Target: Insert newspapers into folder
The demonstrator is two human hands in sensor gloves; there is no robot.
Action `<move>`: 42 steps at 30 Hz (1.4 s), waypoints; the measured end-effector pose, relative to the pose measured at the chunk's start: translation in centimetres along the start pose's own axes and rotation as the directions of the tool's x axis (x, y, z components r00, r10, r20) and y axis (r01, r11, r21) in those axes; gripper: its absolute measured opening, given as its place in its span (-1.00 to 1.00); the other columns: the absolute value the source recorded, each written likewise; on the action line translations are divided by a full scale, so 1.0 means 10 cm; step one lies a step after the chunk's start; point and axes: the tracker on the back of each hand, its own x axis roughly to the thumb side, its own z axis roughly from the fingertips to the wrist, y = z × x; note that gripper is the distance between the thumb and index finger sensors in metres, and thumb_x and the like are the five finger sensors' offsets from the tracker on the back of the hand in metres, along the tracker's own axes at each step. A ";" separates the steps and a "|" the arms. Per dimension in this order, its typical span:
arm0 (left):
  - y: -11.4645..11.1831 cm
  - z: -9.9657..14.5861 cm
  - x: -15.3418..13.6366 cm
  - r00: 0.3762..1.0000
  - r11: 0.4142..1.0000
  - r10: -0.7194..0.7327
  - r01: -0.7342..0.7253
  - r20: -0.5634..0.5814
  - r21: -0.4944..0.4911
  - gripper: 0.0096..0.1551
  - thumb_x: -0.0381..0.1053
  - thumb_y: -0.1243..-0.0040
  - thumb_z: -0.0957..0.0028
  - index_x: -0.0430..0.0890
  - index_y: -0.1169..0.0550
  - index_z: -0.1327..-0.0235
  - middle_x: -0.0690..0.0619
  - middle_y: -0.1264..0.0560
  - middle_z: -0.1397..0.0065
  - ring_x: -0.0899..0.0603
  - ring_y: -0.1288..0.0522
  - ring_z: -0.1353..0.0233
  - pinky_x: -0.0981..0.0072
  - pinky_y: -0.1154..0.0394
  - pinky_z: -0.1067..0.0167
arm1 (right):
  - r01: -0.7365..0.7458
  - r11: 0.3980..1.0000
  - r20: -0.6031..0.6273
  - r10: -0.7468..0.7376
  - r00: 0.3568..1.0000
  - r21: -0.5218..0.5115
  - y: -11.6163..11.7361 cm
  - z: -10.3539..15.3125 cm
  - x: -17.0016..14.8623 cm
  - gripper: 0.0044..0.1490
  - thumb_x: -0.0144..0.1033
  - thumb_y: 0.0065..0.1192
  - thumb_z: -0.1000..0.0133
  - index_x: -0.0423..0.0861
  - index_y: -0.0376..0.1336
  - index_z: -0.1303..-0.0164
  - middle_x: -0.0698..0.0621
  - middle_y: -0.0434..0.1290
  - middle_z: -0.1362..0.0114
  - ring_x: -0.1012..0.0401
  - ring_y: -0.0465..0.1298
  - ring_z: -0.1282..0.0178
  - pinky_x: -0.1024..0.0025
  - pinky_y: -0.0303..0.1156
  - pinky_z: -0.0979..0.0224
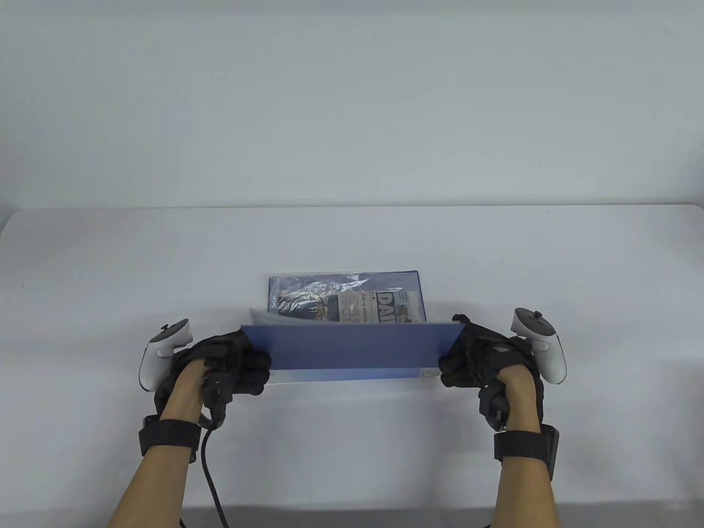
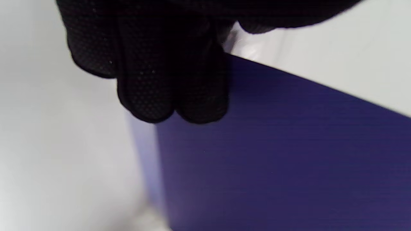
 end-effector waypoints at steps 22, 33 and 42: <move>-0.83 -0.37 -0.20 0.314 0.353 -0.917 0.926 -0.246 -0.132 0.11 0.17 0.00 -0.35 0.21 0.53 -0.53 0.09 0.69 -0.59 -0.29 0.73 -0.57 -0.31 0.57 -0.52 | -0.393 0.912 -0.085 0.385 0.919 -0.121 0.55 -0.23 0.09 -0.10 0.04 -0.09 -0.33 -0.60 0.08 -0.29 -0.52 -0.35 -0.50 -0.47 -0.42 -0.42 -0.50 -0.36 -0.31; -0.76 -0.15 0.07 0.321 0.262 -0.901 0.939 -0.291 0.222 -0.11 0.26 -0.03 -0.29 0.30 0.11 -0.76 0.10 0.14 -0.82 -0.30 0.11 -0.81 -0.29 0.10 -0.72 | -0.028 0.996 0.411 -0.010 0.911 0.086 0.78 -0.01 0.54 -0.18 0.09 -0.08 -0.33 -0.39 0.24 -0.40 -0.46 0.03 -0.49 -0.38 0.09 -0.46 -0.41 -0.07 -0.41; -0.74 0.20 0.34 0.635 0.717 -0.696 0.596 0.334 0.361 -0.36 0.21 -0.15 -0.27 0.20 -0.35 -0.64 0.12 -0.37 -0.64 -0.17 -0.38 -0.62 -0.08 -0.25 -0.66 | -0.346 0.923 0.255 0.380 0.889 -0.171 0.65 -0.20 0.29 0.13 0.14 -0.06 -0.32 -0.40 -0.40 -0.59 -0.46 -0.25 -0.55 -0.43 -0.19 -0.50 -0.48 -0.22 -0.38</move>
